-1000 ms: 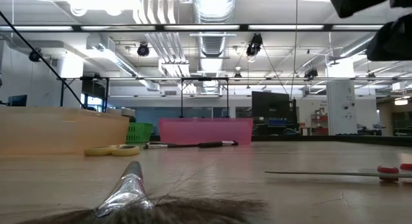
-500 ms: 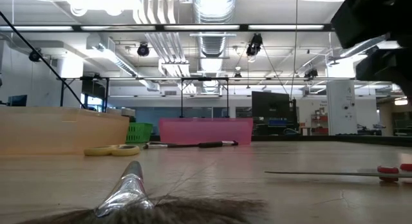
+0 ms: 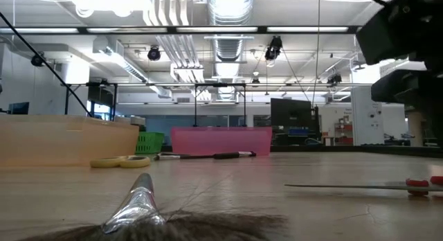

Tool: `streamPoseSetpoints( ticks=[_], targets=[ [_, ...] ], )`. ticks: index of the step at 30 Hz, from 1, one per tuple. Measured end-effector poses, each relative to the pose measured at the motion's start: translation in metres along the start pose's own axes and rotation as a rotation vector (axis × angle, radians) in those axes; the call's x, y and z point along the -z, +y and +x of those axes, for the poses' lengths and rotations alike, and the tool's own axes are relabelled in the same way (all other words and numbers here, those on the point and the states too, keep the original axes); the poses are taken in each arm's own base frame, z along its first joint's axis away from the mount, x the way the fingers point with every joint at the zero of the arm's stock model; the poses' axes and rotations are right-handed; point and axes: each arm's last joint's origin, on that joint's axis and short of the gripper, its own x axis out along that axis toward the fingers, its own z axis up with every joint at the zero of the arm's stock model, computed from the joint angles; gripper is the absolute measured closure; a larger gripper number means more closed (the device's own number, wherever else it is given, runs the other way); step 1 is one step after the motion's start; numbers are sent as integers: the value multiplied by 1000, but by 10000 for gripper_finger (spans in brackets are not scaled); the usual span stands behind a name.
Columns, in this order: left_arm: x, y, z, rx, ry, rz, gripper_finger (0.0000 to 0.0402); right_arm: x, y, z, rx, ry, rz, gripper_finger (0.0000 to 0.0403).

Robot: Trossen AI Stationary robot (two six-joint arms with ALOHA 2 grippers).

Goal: Pick & Place Paint Supplies
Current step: Put the red scissors into the red bin

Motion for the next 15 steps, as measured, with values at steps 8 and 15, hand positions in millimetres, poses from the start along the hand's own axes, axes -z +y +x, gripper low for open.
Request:
streamPoseSetpoints(
  ticks=[8,15],
  targets=[
    [0,0,0,-6,-2,-19,309,3,-4,9,10,-27,-35,197],
    [0,1,1,-18,0,-23,309,1,-5,11,20,-74,-92,197]
  ],
)
